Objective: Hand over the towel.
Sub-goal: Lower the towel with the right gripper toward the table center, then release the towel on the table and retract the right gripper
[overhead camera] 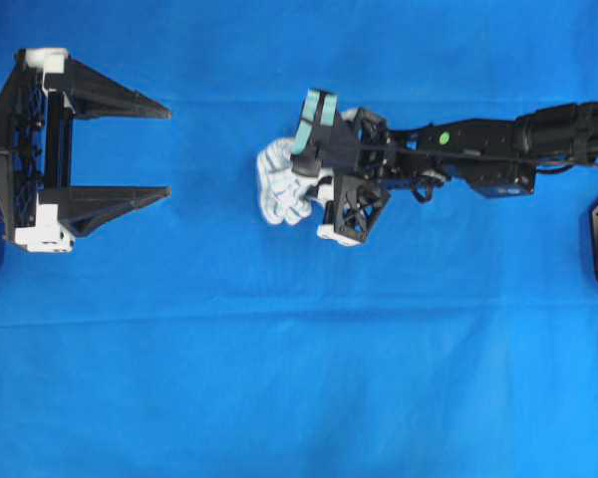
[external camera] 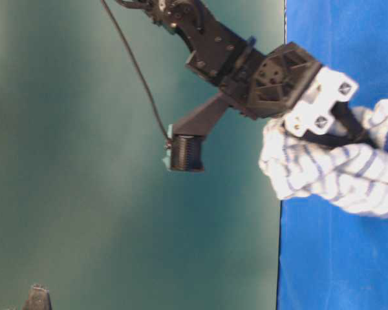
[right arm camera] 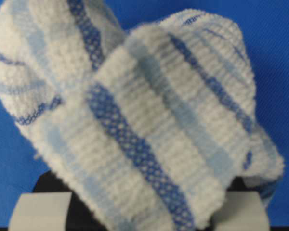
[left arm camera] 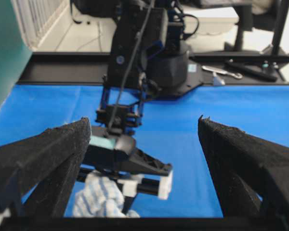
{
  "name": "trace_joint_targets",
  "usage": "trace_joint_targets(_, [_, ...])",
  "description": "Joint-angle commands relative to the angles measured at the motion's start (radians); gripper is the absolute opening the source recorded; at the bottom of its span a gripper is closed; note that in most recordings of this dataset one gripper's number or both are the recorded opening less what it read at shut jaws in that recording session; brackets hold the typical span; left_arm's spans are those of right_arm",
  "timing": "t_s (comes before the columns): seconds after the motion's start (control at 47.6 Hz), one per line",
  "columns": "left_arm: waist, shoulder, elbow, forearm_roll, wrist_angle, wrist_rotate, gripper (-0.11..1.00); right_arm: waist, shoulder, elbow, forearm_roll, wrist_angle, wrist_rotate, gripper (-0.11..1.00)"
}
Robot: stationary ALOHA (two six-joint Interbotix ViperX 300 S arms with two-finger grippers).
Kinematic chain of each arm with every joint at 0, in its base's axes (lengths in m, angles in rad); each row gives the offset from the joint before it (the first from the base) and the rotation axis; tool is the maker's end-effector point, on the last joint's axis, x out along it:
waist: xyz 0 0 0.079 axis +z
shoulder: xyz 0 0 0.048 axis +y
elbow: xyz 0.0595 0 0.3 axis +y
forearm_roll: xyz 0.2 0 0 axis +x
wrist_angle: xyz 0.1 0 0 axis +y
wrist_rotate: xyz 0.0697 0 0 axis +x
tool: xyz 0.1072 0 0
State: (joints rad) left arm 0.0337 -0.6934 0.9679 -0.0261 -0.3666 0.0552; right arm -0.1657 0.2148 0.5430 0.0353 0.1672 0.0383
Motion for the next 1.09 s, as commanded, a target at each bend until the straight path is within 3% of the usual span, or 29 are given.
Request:
trace_joint_targets(0.0, [0.005,-0.002,-0.011,-0.002,-0.005,0.002,0.94,0.012,-0.015,-0.008,0.0,0.015,0.003,0.06])
trace_joint_targets(0.294, [0.006,0.0,-0.012,-0.002,-0.005,0.002,0.94,0.015,-0.017,-0.009,0.002,0.017,0.011,0.08])
trace_joint_targets(0.336, [0.006,0.0,-0.012,-0.002,-0.005,0.002,0.94,0.015,-0.02,-0.011,0.002,0.018,0.011,0.15])
trace_joint_targets(0.483, [0.009,0.0,-0.012,-0.002,-0.003,0.002,0.94,0.018,-0.052,-0.005,0.0,0.021,0.011,0.6])
trace_joint_targets(0.567, [0.014,0.0,-0.012,-0.002,-0.005,0.002,0.94,0.02,-0.091,0.005,0.0,0.021,0.011,0.72])
trace_joint_targets(0.798, [0.015,0.0,-0.012,-0.002,-0.003,0.002,0.94,0.025,-0.259,0.04,-0.005,0.021,0.008,0.69])
trace_joint_targets(1.072, [0.017,0.0,-0.012,-0.002,-0.005,0.002,0.94,0.025,-0.511,0.094,-0.046,0.0,0.006,0.69])
